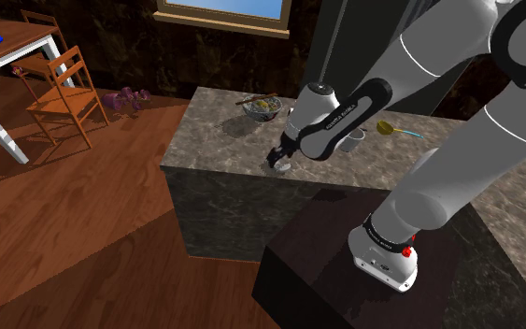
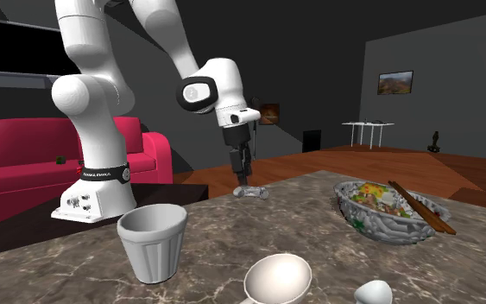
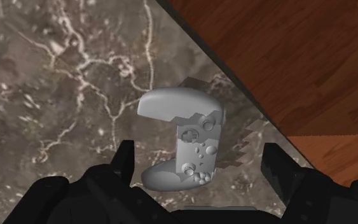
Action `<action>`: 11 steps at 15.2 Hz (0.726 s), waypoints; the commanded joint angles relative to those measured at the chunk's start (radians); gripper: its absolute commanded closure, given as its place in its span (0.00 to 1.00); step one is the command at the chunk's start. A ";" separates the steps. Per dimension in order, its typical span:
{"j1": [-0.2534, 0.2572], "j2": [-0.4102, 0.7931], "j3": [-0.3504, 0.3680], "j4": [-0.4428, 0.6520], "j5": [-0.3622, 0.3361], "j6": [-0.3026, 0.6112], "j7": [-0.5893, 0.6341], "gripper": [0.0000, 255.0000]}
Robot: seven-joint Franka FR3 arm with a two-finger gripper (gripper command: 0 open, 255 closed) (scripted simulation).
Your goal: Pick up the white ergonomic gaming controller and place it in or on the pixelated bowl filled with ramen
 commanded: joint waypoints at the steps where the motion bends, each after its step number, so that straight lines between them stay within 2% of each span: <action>1: -0.002 0.033 0.008 0.003 -0.009 0.031 0.016 0.00; 6: -0.012 0.132 0.008 0.023 -0.045 0.110 0.044 0.00; 11: -0.011 0.132 0.007 0.023 -0.045 0.110 0.044 0.00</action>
